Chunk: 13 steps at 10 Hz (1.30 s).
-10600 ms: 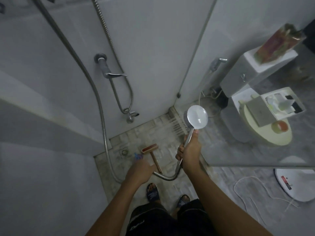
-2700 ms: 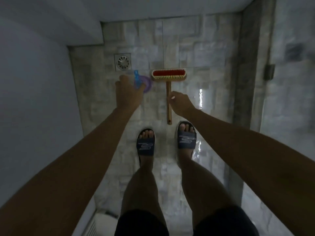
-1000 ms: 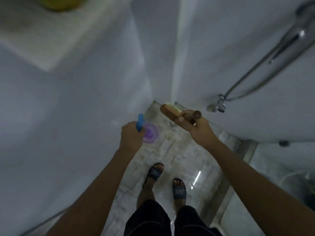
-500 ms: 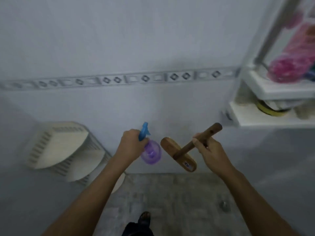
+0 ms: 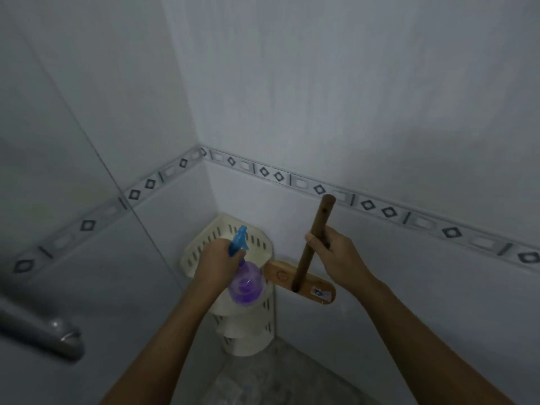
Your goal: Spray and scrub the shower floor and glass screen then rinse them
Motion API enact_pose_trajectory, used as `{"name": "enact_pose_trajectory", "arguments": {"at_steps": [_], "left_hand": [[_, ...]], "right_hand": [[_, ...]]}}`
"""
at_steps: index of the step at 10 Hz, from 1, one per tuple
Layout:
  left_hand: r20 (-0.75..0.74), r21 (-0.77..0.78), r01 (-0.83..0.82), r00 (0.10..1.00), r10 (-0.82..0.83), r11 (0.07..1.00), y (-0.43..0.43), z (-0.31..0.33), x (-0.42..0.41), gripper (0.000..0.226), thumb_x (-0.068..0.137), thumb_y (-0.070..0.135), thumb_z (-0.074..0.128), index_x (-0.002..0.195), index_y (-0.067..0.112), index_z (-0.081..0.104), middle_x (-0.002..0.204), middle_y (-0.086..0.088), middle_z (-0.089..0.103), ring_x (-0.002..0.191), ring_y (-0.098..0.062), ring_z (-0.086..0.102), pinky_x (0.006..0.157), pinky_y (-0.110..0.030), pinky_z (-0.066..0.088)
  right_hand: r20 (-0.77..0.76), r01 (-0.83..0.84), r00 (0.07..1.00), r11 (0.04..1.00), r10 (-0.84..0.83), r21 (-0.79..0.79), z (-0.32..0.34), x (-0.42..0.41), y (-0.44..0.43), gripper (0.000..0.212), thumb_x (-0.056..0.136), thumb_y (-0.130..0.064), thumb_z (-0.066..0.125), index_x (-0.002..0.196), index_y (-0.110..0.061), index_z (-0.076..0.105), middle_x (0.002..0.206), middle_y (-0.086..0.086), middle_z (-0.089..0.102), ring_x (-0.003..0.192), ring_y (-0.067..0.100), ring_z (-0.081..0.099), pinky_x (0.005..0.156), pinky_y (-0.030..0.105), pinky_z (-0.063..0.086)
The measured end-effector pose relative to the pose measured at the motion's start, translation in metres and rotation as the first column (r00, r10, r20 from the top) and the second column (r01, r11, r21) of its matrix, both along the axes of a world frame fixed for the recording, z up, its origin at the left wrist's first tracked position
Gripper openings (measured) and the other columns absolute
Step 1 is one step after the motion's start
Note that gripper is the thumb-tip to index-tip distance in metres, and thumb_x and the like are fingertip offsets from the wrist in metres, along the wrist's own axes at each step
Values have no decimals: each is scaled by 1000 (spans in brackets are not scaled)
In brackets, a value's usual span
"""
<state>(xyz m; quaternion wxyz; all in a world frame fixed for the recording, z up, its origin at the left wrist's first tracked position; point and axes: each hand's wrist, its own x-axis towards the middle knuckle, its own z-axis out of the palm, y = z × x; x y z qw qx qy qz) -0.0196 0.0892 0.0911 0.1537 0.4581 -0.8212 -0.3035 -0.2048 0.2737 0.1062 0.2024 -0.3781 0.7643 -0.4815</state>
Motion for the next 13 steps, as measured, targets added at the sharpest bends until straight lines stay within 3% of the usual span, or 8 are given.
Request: {"name": "enact_pose_trajectory", "arguments": {"at_steps": [3,5,7,8,10,11,12,13], "left_hand": [[123,-32,-91,988,94,995,-109,-29,14,23,92,24,68,96,1,70,90,-17,71,85,-33,67,73,-36,52],[115,8,-151,982,149,989,-143,-44,16,20,93,18,65,90,-2,69,88,-20,70,83,-34,67,70,-35,51],[52,67,-188,982,184,980,-150,-57,11,25,95,22,65,94,-2,70,89,-19,71,83,-31,68,70,-33,51],[58,45,-184,982,181,982,-149,-59,8,25,96,22,63,94,-2,70,89,-20,70,82,-31,67,69,-31,49],[91,2,-134,987,134,991,-148,-63,7,24,95,22,63,102,0,69,92,-20,69,85,-34,68,76,-41,57],[166,2,-124,979,122,992,-152,-63,7,29,95,28,63,109,3,68,98,-18,70,89,-33,67,78,-41,57],[162,-43,-104,981,110,994,-147,-57,3,44,95,41,63,126,9,59,117,-15,65,106,-31,62,87,-42,54],[1,-210,-32,999,33,977,-140,-56,-6,62,97,44,59,146,10,42,143,-13,49,131,-31,44,104,-49,45]], "right_hand": [[34,-117,993,991,115,63,-21,7,-176,29,101,-44,51,98,-17,62,87,2,65,78,10,63,64,21,48],[89,-132,989,984,122,120,-43,11,-243,29,101,-41,52,100,-14,64,84,-3,62,73,2,59,56,13,40],[132,-128,985,982,110,138,-61,12,-267,25,101,-36,55,92,-14,62,77,0,61,62,8,59,54,18,41],[128,-119,987,984,101,136,-61,10,-272,24,101,-33,55,98,-11,63,76,-2,61,62,5,58,51,13,41],[134,-144,983,977,123,158,-61,4,-270,20,100,-31,57,100,-12,63,79,-8,63,71,6,62,50,6,41],[110,-165,983,970,147,178,-65,4,-268,18,100,-31,58,98,-14,62,77,-6,62,67,7,60,47,6,37],[106,-176,982,968,159,182,-59,6,-260,16,100,-29,58,95,-14,62,73,-3,61,60,5,57,45,6,37],[85,-149,987,980,139,132,-54,6,-251,17,102,-27,54,104,-14,66,83,2,67,72,12,62,53,8,42]]}}
